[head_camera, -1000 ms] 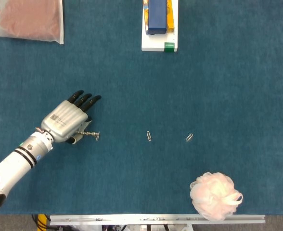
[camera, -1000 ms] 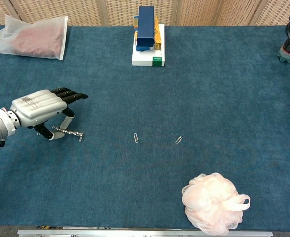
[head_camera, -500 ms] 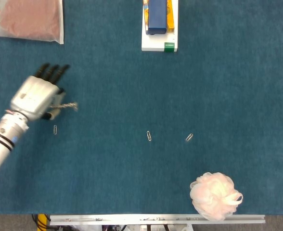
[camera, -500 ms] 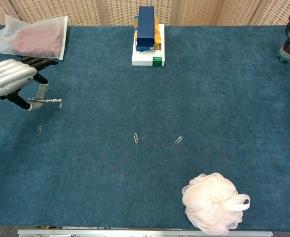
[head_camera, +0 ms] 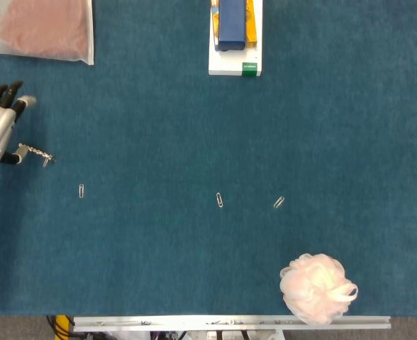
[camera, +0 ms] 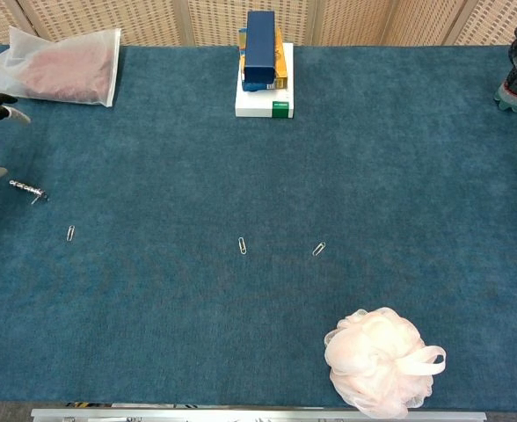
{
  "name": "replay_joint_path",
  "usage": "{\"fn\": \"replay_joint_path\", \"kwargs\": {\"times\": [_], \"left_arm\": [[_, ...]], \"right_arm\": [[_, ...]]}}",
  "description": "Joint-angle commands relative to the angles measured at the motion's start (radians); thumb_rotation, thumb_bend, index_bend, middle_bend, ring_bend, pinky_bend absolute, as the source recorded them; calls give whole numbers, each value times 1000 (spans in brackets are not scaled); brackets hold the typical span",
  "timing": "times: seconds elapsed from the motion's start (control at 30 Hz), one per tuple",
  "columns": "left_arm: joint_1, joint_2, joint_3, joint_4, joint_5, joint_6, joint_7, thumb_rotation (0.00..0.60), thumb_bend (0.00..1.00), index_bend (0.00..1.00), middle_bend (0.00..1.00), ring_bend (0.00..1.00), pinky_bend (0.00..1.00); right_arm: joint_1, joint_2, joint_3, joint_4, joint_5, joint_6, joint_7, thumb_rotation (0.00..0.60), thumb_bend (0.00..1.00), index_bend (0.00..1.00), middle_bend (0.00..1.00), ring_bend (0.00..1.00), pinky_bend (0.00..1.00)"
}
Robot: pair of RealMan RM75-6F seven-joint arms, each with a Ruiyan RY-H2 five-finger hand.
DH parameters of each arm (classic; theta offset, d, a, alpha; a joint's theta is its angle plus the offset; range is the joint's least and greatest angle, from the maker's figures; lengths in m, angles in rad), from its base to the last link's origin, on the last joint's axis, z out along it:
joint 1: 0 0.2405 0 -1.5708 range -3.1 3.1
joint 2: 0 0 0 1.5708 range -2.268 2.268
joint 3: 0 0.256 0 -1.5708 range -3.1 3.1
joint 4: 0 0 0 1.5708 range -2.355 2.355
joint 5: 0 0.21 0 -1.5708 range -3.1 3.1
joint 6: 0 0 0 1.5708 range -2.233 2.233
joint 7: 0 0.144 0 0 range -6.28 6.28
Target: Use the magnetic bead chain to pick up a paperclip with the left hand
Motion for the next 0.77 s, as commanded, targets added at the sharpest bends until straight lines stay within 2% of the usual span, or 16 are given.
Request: {"fn": "replay_joint_path", "kwargs": {"times": [0.03, 0.27, 0.4, 0.53, 0.77], "left_arm": [[30, 37, -13, -52, -7, 55, 3, 600, 293, 126, 0, 0, 2], [106, 139, -21, -189, 10, 193, 8, 600, 293, 218, 0, 0, 27], [156, 199, -18, -278, 18, 273, 19, 600, 293, 246, 0, 0, 89], [207, 248, 7, -371, 50, 345, 70, 600, 293, 258, 0, 3, 153], [279, 290, 53, -477, 123, 430, 116, 600, 293, 285, 0, 14, 171]], "right_arm": [[-3, 3, 0, -5, -1, 5, 0, 600, 0, 120, 45, 0, 0], [-25, 17, -7, -23, 4, 27, 5, 600, 0, 120, 45, 0, 0], [-45, 22, -13, -35, 21, 42, 5, 600, 0, 120, 45, 0, 0], [-71, 24, -21, -46, 30, 69, 10, 600, 0, 120, 45, 0, 0], [-115, 38, -38, -89, 23, 113, 19, 600, 0, 126, 45, 0, 0]]}}
